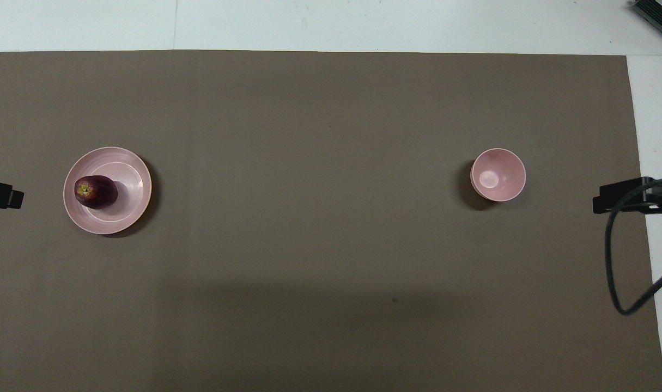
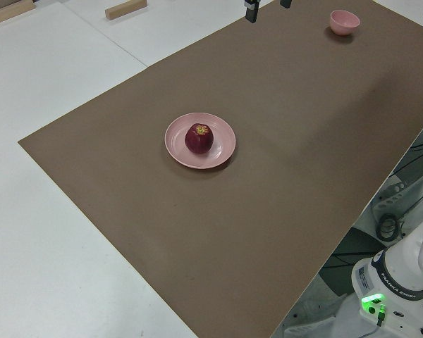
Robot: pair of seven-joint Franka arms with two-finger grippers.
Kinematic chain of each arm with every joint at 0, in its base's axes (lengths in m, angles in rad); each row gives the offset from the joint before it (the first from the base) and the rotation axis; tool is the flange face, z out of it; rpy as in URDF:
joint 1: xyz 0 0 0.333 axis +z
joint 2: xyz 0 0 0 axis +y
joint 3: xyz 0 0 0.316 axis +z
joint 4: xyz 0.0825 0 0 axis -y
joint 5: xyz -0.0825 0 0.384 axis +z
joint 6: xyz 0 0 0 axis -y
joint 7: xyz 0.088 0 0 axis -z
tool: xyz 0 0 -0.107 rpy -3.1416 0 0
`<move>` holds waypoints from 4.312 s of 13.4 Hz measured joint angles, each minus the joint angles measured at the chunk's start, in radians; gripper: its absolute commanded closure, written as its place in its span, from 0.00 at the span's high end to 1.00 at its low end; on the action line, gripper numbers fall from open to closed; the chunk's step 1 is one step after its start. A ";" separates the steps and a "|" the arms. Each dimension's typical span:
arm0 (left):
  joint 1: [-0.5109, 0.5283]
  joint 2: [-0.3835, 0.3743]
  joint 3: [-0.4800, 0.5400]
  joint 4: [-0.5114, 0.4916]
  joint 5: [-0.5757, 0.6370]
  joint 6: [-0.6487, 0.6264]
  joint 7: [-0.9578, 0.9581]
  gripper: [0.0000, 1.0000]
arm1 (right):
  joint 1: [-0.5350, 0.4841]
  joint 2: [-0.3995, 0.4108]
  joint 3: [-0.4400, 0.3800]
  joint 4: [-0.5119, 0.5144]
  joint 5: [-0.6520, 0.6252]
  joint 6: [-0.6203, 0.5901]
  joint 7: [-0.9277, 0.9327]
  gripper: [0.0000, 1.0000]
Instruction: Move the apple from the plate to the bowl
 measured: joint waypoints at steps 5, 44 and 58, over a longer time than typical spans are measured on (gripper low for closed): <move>0.000 0.000 0.000 0.000 0.000 0.001 0.000 1.00 | 0.003 0.001 0.010 -0.021 0.045 0.045 0.000 1.00; 0.111 0.195 0.004 -0.666 -0.001 0.996 0.016 1.00 | 0.026 0.001 0.024 -0.047 0.110 0.057 0.000 1.00; 0.123 0.221 0.002 -0.672 -0.001 1.038 0.029 0.00 | 0.026 0.001 0.024 -0.047 0.110 0.057 0.000 1.00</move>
